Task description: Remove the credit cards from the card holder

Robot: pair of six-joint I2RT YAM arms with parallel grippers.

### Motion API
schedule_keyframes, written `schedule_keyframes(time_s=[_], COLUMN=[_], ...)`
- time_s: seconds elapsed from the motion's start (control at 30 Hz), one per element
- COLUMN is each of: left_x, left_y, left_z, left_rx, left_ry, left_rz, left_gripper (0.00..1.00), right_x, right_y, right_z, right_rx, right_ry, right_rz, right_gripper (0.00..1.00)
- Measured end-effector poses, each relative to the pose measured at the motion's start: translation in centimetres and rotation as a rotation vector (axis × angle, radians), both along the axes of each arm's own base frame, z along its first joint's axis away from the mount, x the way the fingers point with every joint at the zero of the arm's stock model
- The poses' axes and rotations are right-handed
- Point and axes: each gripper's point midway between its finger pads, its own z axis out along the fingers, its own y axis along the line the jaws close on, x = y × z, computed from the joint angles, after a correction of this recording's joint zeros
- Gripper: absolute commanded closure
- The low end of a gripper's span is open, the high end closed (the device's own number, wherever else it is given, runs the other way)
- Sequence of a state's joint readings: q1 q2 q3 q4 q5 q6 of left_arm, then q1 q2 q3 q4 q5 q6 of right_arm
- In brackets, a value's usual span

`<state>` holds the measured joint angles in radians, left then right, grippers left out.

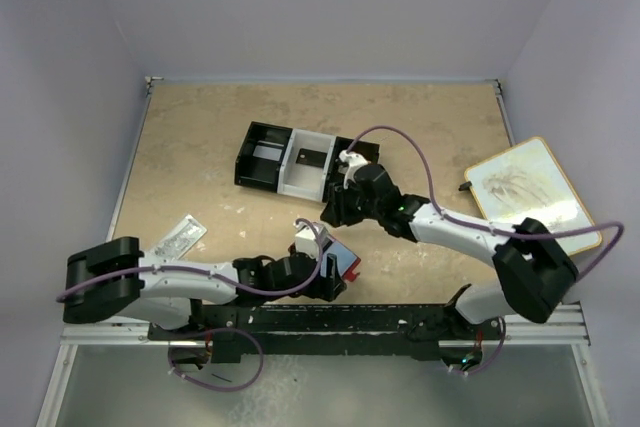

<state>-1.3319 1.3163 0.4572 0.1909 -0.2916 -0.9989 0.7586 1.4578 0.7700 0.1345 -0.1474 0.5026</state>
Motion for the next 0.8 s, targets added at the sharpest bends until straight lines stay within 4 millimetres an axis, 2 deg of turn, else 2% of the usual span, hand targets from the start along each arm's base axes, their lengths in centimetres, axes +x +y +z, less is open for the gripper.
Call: schedule_keyframes(time_s=[0.13,0.2,0.3,0.4,0.47,0.53,0.6,0.7,0.8], left_x=[0.3,0.7,2.1,4.7,6.8,8.3,8.9,9.5,10.1], left_y=[1.4,2.5,4.1,6.1,7.6,8.8,9.0,8.3,7.5], left_z=[1.9,3.0,3.9,3.8,3.3,2.6,2.2,2.0,1.9], left_rx=[0.018,0.030,0.068,0.113,0.148,0.191,0.231,0.263,0.286], left_ry=[-0.041,-0.074,-0.116,-0.131,-0.127,-0.125,-0.122,-0.122,-0.122], left_rz=[0.002,0.019,0.070,0.153,0.218,0.262,0.263,0.239,0.220], left_gripper=[0.30,0.34,0.39,0.43,0.44,0.44,0.48,0.55,0.57], right_x=[0.2,-0.6,-3.1,-5.6,-6.6,-7.2,-7.5,-7.4,-7.1], right_y=[-0.5,-0.8,-1.3,-1.4,-1.1,-0.6,0.0,0.7,1.3], right_z=[3.1,3.4,1.3,-1.7,-2.7,-3.0,-2.8,-2.2,-2.4], right_rx=[0.086,0.151,0.208,0.200,0.211,0.228,0.251,0.287,0.312], right_ry=[-0.027,-0.009,0.080,0.189,0.235,0.258,0.265,0.272,0.281], right_rz=[-0.093,-0.132,-0.192,-0.246,-0.266,-0.279,-0.288,-0.296,-0.305], right_gripper=[0.55,0.56,0.57,0.59,0.60,0.60,0.60,0.60,0.62])
